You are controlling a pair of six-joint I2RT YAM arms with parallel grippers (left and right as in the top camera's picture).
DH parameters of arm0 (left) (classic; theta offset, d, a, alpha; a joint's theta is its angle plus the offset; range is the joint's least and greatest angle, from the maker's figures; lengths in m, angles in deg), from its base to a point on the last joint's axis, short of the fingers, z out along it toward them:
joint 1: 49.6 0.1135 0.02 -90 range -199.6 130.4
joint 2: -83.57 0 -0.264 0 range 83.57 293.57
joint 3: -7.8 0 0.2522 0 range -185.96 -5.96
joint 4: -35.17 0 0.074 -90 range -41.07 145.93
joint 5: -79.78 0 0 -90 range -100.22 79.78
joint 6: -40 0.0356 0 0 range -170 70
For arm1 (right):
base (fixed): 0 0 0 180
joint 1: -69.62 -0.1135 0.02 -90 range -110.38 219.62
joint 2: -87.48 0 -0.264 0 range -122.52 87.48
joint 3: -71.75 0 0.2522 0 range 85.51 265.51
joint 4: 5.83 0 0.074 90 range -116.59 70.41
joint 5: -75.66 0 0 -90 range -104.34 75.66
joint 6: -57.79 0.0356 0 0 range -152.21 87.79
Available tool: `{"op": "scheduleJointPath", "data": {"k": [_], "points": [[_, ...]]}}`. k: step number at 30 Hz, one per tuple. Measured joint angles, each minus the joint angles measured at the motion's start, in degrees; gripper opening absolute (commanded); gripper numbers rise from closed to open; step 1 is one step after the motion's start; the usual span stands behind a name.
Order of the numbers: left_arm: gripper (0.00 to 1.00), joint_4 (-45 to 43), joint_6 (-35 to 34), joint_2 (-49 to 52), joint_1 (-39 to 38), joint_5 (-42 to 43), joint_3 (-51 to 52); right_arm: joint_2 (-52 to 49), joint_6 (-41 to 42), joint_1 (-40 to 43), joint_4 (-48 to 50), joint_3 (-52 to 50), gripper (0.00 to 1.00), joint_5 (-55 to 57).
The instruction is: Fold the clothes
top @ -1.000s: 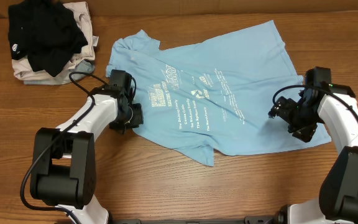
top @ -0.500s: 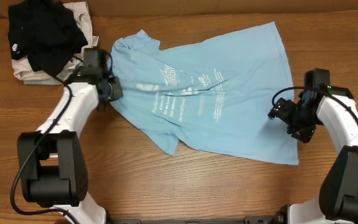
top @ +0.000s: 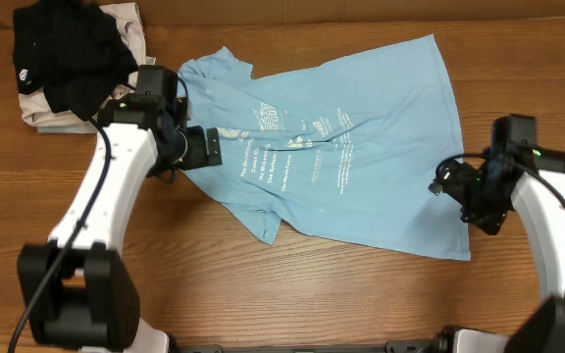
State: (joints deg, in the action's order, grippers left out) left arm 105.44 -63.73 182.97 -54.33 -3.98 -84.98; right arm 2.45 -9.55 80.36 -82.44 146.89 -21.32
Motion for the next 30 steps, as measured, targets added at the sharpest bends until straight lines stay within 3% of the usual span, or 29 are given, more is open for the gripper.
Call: {"op": "scheduleJointPath", "data": {"k": [4,8,12,20,23,30], "points": [[0.92,4.8,0.4,-3.2,-7.5,-0.1,1.1,5.0,0.0,0.0,-0.6,0.0,0.95,0.6],[0.83,0.4,1.3,-3.1,-14.6,-0.4,8.0,4.9,0.0,0.0,0.2,0.0,0.95,1.1],[0.81,-4.3,2.2,-2.9,-18.8,-0.4,13.5,4.9,0.0,0.0,0.7,0.0,0.96,1.4],[0.82,-13.6,3.1,-2.9,-20.8,-0.5,20.8,4.9,0.0,0.0,2.4,0.0,0.97,1.4],[0.74,-15.7,3.5,-2.8,-21.2,-0.5,22.8,4.9,0.0,0.0,2.7,0.0,0.97,1.4],[0.67,-18.1,3.9,-2.8,-22.0,-1.5,26.0,4.9,0.0,0.0,3.7,0.0,0.97,1.5]]}}
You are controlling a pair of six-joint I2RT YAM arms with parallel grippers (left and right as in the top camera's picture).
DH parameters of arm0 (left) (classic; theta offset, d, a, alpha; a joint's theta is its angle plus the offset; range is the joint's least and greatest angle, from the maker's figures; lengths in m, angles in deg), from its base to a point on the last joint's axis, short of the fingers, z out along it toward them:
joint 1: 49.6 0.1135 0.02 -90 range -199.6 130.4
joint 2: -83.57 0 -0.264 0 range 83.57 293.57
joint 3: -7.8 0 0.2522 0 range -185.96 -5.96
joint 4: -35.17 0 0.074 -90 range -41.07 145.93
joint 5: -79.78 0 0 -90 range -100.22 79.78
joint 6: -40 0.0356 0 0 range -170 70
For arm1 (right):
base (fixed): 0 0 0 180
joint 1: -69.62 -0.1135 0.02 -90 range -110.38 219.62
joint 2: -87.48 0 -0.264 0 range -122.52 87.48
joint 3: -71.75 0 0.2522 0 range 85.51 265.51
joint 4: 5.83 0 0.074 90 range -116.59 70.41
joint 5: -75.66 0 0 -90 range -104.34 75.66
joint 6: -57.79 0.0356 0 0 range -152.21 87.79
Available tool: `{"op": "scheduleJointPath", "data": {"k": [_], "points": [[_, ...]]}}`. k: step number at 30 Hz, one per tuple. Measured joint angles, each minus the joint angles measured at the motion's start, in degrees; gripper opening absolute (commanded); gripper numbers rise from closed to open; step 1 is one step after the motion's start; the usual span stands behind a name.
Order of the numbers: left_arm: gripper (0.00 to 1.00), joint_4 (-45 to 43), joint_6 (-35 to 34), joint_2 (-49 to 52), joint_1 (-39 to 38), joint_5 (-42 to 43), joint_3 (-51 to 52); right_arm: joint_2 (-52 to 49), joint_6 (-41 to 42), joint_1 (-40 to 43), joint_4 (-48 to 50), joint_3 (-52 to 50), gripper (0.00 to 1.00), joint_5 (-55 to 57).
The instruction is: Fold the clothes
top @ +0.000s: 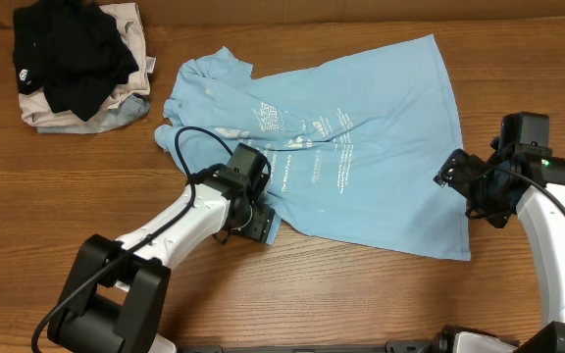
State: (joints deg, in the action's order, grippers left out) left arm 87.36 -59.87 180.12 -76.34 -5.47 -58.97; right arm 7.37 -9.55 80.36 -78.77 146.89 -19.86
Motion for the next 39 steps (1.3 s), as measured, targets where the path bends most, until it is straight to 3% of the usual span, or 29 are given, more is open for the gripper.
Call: {"op": "scheduleJointPath", "data": {"k": [6,8,9,13,16,20,23,26,30,32,33,34,35,39], "points": [[0.42,-3.6,0.5,0.1,-1.5,-2.3,1.2,0.0,0.0,0.0,0.0,0.0,0.97,0.0],[0.23,-4.5,1.0,0.6,-1.6,-2.6,1.2,0.0,0.0,0.0,0.0,0.0,0.97,0.0],[0.04,-4.6,1.1,1.1,-1.7,-3.1,1.2,0.0,0.0,0.0,0.1,0.0,0.97,0.0],[0.04,-1.9,1.1,1.5,-1.7,-3.7,0.6,0.0,0.0,0.0,0.3,0.0,0.97,0.0],[0.04,8.2,1.1,2.5,-1.1,-3.8,-2.4,0.0,0.0,0.0,0.3,0.0,0.98,0.0],[0.04,32.7,1.1,4.0,1.2,-3.8,-19.1,0.0,0.0,0.0,0.2,-0.1,0.98,0.0],[0.04,41.1,1.7,3.9,1.7,-3.9,-32.8,0.0,0.0,0.0,0.0,-0.1,0.98,0.0],[0.04,39.1,3.4,3.5,1.7,-4.1,-39.8,0.0,0.0,0.0,-0.2,-0.1,0.98,0.0],[0.04,25.5,7.5,3.8,1.7,-5.5,-41.0,0.0,0.0,0.0,-0.8,-0.1,0.99,0.0],[0.11,16.0,10.1,5.8,1.7,-7.2,-41.1,0.0,0.0,0.0,-0.9,-0.1,0.99,0.0],[0.37,13.6,10.8,7.0,1.7,-7.8,-41.0,0.0,0.0,0.0,-0.8,-0.1,0.99,0.0],[0.8,10.1,11.5,8.7,1.7,-8.5,-41.1,0.0,0.0,0.0,-0.8,-0.1,0.99,0.0],[1.0,7.6,12.5,10.4,1.7,-9.1,-41.1,0.0,0.0,0.0,-0.8,-0.1,0.99,0.0],[1.0,-2.7,13.6,18.9,1.7,-11.9,-41.1,-0.1,0.0,0.0,-0.1,-0.1,0.99,0.0]]}}
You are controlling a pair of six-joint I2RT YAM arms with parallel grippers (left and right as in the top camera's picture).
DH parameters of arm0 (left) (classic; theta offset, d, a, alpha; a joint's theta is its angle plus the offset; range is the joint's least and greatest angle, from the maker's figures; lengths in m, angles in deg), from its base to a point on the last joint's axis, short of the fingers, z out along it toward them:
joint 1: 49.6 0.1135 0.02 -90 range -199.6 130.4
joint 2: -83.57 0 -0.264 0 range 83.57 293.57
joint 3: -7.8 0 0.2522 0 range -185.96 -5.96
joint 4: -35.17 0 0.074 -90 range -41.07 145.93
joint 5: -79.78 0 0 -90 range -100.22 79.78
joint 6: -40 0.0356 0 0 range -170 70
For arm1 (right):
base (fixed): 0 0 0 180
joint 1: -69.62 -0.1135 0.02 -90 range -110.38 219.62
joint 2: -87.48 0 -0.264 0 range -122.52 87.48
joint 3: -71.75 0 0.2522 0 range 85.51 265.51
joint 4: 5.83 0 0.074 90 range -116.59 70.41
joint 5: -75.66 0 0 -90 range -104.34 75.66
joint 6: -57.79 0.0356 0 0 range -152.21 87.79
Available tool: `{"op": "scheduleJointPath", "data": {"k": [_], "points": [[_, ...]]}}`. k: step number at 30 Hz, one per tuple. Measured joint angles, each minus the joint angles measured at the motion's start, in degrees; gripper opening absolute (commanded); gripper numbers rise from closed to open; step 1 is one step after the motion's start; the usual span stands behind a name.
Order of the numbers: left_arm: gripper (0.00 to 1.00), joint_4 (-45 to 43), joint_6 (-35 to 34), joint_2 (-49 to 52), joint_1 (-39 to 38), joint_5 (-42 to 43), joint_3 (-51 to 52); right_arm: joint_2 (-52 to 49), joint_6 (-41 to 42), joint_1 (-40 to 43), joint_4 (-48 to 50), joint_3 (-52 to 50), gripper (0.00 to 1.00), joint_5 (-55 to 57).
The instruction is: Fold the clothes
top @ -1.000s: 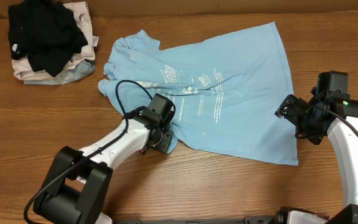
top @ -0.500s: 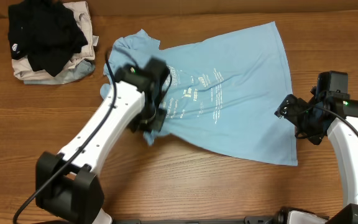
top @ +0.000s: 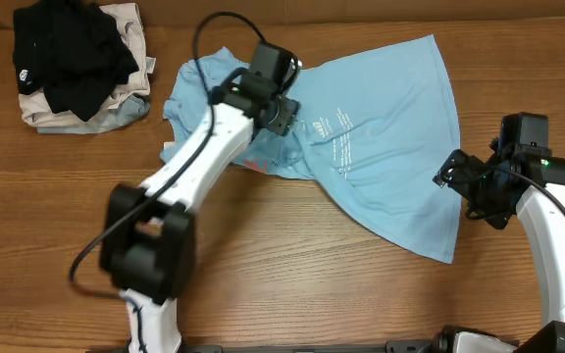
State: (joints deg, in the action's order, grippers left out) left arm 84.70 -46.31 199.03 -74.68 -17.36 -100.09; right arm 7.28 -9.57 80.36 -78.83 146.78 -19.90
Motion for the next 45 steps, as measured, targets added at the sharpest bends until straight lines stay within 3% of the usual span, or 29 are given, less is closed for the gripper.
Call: {"op": "scheduleJointPath", "data": {"k": [2,9,11,15,20,24,29,32,34,35,40,45], "points": [[1.0,0.1,-0.1,3.7,0.0,-0.7,0.0,0.0,0.0,0.0,0.2,0.0,0.99,0.0],[1.0,15.6,-1.6,4.5,0.1,0.7,-6.5,0.0,-0.2,0.0,2.3,0.0,0.99,0.0],[0.89,16.2,-1.3,2.9,0.1,3.4,-8.2,0.0,-0.2,0.0,3.2,0.0,0.99,0.0],[0.82,17.1,4.0,2.4,0.0,12.7,-9.2,0.0,-0.2,0.0,4.2,0.0,0.99,0.0],[0.8,20.1,8.6,9.5,-0.7,17.1,-9.5,0.0,-0.2,0.0,5.7,0.0,0.99,0.0],[0.86,20.4,9.9,13.5,-0.8,17.9,-9.2,-0.1,-0.2,0.0,5.9,0.0,0.99,0.0],[0.8,20.2,11.5,13.8,-0.8,17.9,-9.2,-0.1,-0.2,0.0,6.3,0.0,0.99,0.0],[0.62,18.6,11.6,13.8,-0.8,18.1,-9.2,-0.1,-0.2,0.0,6.5,0.0,0.99,0.0],[0.36,17.4,11.3,13.8,-0.8,18.1,-9.2,-0.1,-0.2,0.0,6.6,0.0,0.99,0.0],[0.29,17.3,11.3,13.8,-0.8,18.1,-9.2,-0.1,-0.2,0.0,6.7,0.0,0.99,0.0],[0.04,17.2,11.1,13.8,-1.4,18.1,-9.2,-0.1,-0.2,0.0,6.7,0.0,0.99,0.0],[0.04,17.2,11.1,13.8,-2.3,18.1,-9.2,-0.1,-0.2,0.0,6.7,0.0,0.99,0.0]]}}
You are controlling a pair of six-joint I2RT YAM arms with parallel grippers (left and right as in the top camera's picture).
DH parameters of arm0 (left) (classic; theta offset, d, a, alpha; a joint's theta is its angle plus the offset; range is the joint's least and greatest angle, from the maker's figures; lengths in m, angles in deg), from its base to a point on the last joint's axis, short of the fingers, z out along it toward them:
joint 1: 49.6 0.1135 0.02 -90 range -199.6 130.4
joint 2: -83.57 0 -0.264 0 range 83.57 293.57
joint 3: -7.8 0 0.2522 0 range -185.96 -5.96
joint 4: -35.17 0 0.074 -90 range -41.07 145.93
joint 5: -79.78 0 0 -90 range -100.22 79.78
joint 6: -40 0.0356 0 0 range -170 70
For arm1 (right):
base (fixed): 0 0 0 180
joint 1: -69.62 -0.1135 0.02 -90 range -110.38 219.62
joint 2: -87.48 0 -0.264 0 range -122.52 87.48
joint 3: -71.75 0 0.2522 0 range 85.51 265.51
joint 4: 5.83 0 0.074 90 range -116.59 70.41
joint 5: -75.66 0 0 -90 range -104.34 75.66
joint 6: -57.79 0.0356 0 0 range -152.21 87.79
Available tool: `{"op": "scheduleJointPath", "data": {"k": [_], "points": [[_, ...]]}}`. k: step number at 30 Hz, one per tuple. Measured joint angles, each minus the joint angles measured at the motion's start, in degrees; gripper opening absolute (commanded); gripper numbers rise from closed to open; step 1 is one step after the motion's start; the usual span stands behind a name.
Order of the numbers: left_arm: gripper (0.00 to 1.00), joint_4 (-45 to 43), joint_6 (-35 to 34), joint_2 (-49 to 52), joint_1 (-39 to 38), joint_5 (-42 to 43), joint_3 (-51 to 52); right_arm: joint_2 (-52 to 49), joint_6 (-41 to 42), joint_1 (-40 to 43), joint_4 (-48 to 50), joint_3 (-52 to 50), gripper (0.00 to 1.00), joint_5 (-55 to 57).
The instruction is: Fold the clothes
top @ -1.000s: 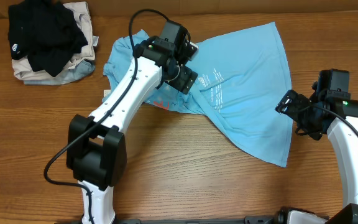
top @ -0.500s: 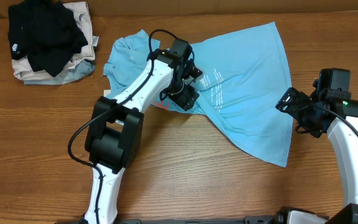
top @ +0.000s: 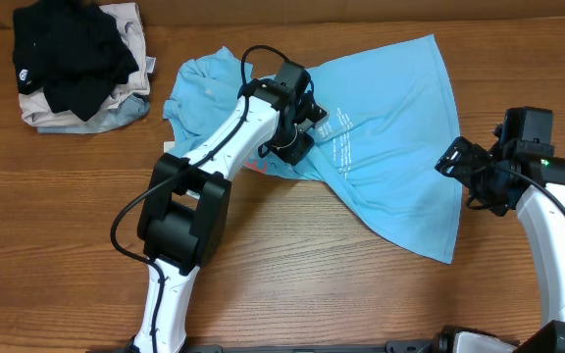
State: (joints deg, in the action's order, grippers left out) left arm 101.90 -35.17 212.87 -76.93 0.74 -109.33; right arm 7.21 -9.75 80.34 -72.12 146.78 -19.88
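Observation:
A light blue T-shirt with white print lies on the wooden table. Its lower left part is folded up over the middle, leaving a slanted edge down to the bottom right corner. My left gripper reaches far across and sits low on the folded part at the shirt's middle. Its jaws are hidden under the wrist. My right gripper hovers at the shirt's right edge, apparently open and empty.
A pile of other clothes, black on top of beige and grey, sits at the back left corner. Bare wooden table lies in front of the shirt. A wall runs along the back edge.
My left gripper has shifted slightly right and toward me over the shirt's middle. The right gripper has moved a little away from me along the right edge. The shirt's outline looks the same.
The shirt lay flat with my left gripper at its left sleeve. Then the left gripper was at the lower left hem. Then that part was folded up over the chest, with the gripper near the collar. The fold still lies there now.

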Motion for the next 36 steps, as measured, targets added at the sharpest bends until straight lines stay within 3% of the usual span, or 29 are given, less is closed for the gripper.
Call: {"op": "scheduleJointPath", "data": {"k": [3,4,7,8,10,25,30,36], "points": [[0.07,1.8,-1.3,0.0,-0.1,-0.5,-0.5,0.0,0.0,0.0,0.0,0.0,0.99,0.0],[0.21,2.8,-1.6,0.1,0.0,-0.6,-1.1,0.0,0.0,0.0,0.0,0.0,0.99,0.0],[0.51,7.1,-3.0,0.3,0.5,-0.9,-5.1,0.0,0.0,0.0,0.0,0.0,0.99,0.0],[0.58,7.9,-3.1,0.3,0.6,-1.1,-6.6,0.0,0.0,0.0,0.0,0.0,0.99,0.0],[0.62,8.7,-3.6,0.3,1.0,-1.2,-8.2,0.0,0.0,0.0,0.0,0.0,0.99,0.0],[0.55,5.0,-4.4,0.3,-1.3,-1.2,-2.0,0.0,0.0,0.0,-0.1,0.0,0.99,0.0],[0.47,2.6,-6.2,0.3,-1.3,-2.4,-0.2,0.0,0.0,0.0,-0.4,0.0,0.99,0.0],[0.29,2.3,-7.8,0.3,-1.3,-3.5,-0.1,0.0,0.0,0.0,-0.6,0.0,0.99,0.0]]}}
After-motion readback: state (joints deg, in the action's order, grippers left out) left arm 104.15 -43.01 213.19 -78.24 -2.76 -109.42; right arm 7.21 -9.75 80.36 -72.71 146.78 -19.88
